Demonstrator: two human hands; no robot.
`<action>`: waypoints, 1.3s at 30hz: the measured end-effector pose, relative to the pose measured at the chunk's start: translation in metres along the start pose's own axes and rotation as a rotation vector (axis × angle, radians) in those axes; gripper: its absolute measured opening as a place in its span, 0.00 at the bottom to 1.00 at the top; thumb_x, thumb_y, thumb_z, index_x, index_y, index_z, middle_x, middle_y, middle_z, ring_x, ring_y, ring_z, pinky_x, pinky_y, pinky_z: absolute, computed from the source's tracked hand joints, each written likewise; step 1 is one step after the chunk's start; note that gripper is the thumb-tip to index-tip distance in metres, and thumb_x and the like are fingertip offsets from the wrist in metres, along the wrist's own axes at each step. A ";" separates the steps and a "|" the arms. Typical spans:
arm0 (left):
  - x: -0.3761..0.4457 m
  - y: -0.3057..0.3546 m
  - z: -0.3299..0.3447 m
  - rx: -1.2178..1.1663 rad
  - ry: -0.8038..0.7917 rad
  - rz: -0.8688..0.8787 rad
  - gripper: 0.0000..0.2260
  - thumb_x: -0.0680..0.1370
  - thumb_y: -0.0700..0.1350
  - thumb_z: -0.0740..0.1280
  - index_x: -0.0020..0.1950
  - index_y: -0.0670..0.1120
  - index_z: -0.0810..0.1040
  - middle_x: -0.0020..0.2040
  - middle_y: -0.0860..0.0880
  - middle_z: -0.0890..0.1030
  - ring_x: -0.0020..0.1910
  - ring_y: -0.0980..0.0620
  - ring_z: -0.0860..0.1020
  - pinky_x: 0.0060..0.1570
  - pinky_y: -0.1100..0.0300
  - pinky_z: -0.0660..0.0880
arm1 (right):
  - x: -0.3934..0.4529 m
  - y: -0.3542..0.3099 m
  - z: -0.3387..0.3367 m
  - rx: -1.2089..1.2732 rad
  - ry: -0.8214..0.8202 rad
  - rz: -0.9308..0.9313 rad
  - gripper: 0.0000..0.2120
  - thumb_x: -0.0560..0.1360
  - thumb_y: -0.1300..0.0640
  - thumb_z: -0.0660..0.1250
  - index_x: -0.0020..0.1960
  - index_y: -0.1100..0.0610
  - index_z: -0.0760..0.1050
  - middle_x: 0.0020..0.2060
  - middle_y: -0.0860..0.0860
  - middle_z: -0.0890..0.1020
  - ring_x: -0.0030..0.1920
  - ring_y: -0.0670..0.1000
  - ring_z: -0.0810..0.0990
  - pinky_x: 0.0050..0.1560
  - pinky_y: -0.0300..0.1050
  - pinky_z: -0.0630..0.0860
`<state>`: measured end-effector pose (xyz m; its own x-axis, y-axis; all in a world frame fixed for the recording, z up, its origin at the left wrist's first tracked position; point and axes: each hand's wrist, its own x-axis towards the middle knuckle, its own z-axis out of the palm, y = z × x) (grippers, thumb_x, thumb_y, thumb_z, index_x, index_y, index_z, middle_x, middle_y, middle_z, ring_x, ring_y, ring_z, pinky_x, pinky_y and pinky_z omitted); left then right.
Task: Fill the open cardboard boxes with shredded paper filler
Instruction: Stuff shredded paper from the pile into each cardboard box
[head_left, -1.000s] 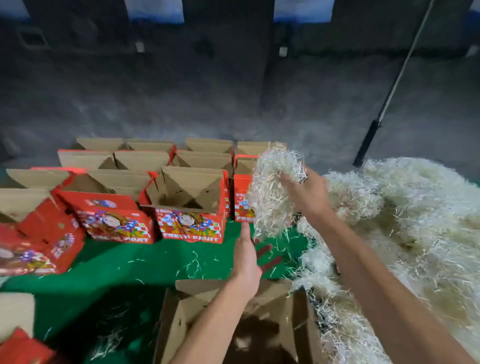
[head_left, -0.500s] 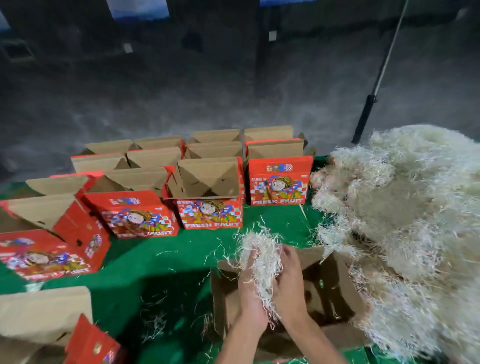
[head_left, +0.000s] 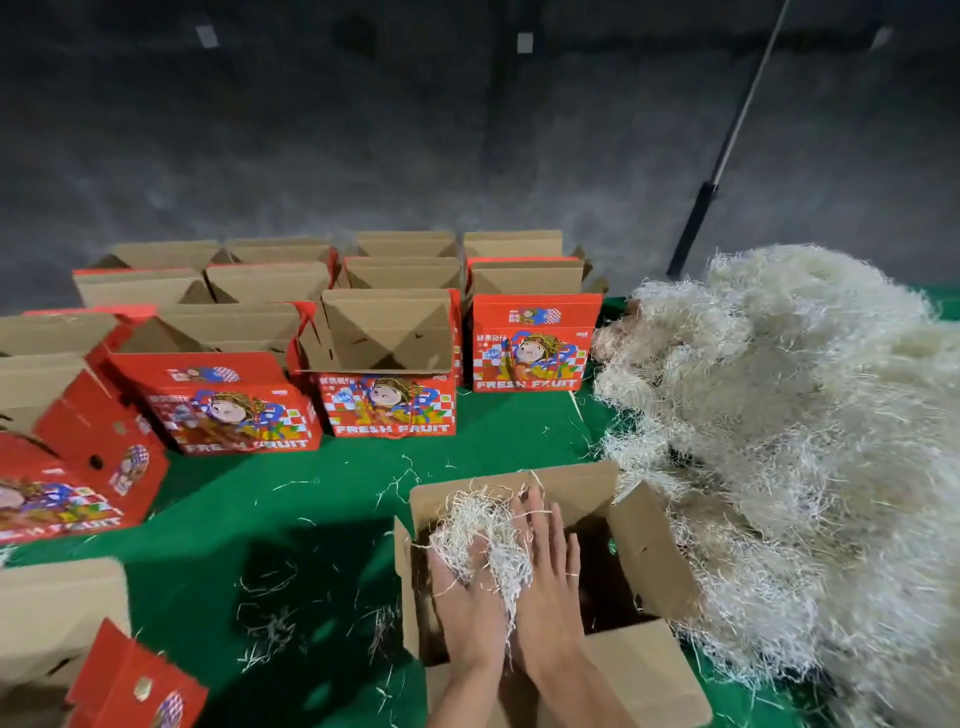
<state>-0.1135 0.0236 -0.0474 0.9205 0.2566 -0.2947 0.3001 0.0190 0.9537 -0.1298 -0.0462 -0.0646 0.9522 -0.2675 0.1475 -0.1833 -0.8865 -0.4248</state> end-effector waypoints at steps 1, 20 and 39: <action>0.002 0.001 0.001 0.032 -0.001 0.027 0.34 0.80 0.59 0.63 0.81 0.53 0.52 0.78 0.54 0.62 0.78 0.51 0.59 0.69 0.63 0.51 | 0.004 0.003 0.004 0.009 -0.016 0.016 0.38 0.77 0.67 0.55 0.82 0.51 0.44 0.81 0.51 0.40 0.80 0.59 0.47 0.76 0.60 0.52; 0.036 -0.006 -0.009 0.195 -0.124 0.091 0.15 0.82 0.49 0.65 0.68 0.49 0.76 0.54 0.59 0.81 0.57 0.63 0.78 0.65 0.58 0.71 | 0.008 0.009 0.010 0.707 0.162 0.185 0.19 0.83 0.45 0.54 0.69 0.51 0.73 0.68 0.44 0.74 0.64 0.47 0.76 0.66 0.47 0.74; 0.021 -0.009 -0.003 0.488 -0.385 0.402 0.23 0.79 0.38 0.67 0.71 0.54 0.70 0.62 0.56 0.80 0.60 0.59 0.79 0.60 0.54 0.78 | 0.000 0.020 -0.013 1.145 0.042 0.382 0.27 0.75 0.33 0.66 0.64 0.50 0.75 0.54 0.43 0.83 0.56 0.41 0.80 0.57 0.37 0.74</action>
<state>-0.0978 0.0313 -0.0614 0.9786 -0.2053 -0.0139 -0.0840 -0.4603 0.8838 -0.1362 -0.0689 -0.0610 0.8711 -0.4706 -0.1405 -0.1082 0.0952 -0.9896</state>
